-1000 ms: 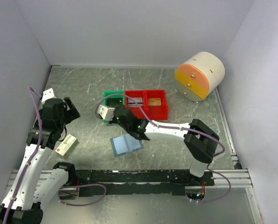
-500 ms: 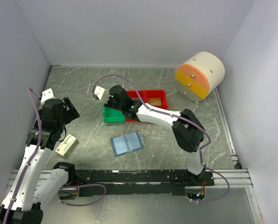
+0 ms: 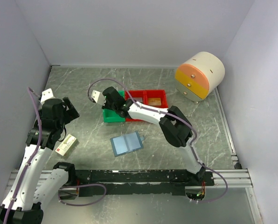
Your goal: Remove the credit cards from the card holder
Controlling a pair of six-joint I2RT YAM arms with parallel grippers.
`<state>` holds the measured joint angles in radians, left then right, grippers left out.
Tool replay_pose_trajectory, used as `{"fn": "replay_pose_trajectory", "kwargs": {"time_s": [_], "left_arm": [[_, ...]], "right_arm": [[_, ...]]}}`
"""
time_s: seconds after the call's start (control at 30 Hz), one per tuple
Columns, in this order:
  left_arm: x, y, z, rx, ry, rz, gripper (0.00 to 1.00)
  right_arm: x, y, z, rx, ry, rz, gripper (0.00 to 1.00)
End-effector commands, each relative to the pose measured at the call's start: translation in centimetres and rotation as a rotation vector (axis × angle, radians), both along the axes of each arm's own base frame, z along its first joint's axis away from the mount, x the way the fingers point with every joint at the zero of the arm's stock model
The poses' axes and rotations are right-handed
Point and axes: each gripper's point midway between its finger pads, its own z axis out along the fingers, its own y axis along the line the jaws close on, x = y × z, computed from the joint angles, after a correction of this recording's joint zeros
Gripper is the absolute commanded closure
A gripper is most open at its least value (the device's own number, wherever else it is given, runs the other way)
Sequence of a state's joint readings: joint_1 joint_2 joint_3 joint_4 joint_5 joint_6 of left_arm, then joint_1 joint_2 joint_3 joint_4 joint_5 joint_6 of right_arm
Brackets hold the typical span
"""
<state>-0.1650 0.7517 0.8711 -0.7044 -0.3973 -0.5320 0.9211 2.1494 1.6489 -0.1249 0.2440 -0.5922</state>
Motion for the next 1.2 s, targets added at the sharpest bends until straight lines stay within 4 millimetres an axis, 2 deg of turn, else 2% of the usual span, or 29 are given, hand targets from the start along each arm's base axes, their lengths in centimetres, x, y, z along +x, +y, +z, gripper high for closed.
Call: {"fn": "replay_pose_trajectory", "kwargs": {"time_s": [0.0,0.23,0.4,0.77,0.9,1.17], "left_arm": [[-0.3,0.5,-0.2,0.003,0.005,0.021,0.02],[-0.2,0.2,-0.3,-0.002,0.004,0.003,0.02],[-0.2,0.2,-0.4,-0.002,0.009,0.003,0.02],[-0.2,0.2,-0.3,-0.004,0.004,0.000,0.02],[-0.2,0.3,-0.3,-0.004,-0.001,0.002,0.02],[-0.2,0.2,-0.2,-0.007,-0.002,-0.002,0.02]], "right_arm": [[2.0,-0.4,-0.7,-0.078,-0.067,-0.024,1.00],[4.2,-1.0,-1.5,-0.140,-0.125,-0.005,1.00],[4.9,-0.9,-2.1,-0.175,-0.150,0.023,1.00],[4.7,-0.5,-4.5,-0.218,-0.126,0.076,0.97],[4.8,-0.7,-4.6,-0.225,-0.127,0.068,0.97],[4.3,-0.5,-4.4,-0.216,-0.102,0.089,0.88]]}}
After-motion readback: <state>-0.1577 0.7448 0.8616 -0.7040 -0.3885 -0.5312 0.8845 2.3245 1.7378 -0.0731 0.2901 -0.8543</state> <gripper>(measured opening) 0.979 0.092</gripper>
